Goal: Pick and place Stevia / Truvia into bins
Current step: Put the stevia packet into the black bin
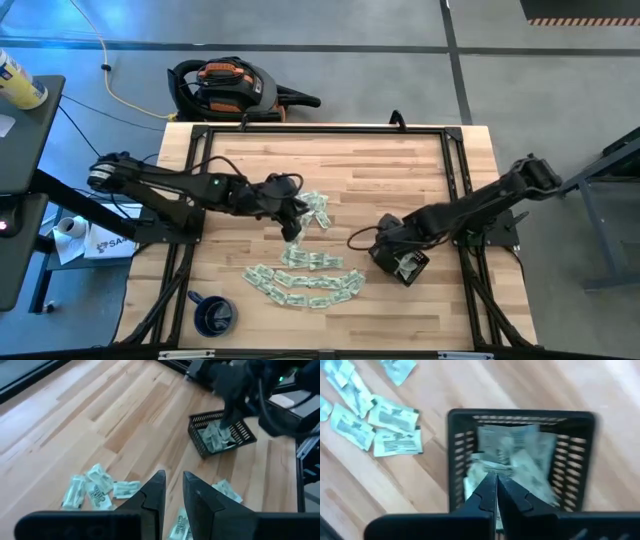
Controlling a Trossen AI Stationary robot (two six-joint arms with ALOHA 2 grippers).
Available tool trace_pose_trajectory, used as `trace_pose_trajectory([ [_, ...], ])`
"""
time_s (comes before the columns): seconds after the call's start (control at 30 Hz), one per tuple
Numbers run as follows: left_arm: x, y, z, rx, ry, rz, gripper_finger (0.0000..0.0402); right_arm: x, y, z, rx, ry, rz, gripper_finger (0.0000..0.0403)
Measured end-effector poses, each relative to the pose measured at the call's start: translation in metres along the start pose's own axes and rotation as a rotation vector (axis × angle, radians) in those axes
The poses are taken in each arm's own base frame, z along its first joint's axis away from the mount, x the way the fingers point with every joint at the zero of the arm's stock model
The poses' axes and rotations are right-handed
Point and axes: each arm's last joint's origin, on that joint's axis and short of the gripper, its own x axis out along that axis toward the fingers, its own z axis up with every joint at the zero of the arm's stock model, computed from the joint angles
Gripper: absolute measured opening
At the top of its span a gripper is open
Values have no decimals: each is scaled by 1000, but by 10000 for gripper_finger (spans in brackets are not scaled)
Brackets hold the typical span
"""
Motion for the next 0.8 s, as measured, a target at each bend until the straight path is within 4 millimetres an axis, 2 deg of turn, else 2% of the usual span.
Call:
trace_pose_trajectory([
  [0.13, -3, 7, -2, -3, 19, 79, 100, -11, -4, 1, 25, -68, 9, 5],
  [0.27, 4, 14, -10, -33, 95, 163, 99, -24, -9, 5, 88, -149, 39, 5],
  [0.37, 8, 34, -12, -79, 170, 271, 106, -36, -15, 8, 130, -205, 61, 12],
  [0.43, 13, 54, -10, -82, 234, 363, 114, -41, -19, 11, 157, -226, 75, 26],
  [0.5, 21, 79, -9, -83, 324, 410, 125, -45, -22, 14, 175, -244, 80, 52],
  [0.63, 45, 120, -14, -95, 471, 324, 155, -48, -28, 19, 187, -278, 64, 126],
  [0.8, 82, 143, -38, 23, 643, 212, 190, -47, -30, 23, 183, -295, 52, 216],
])
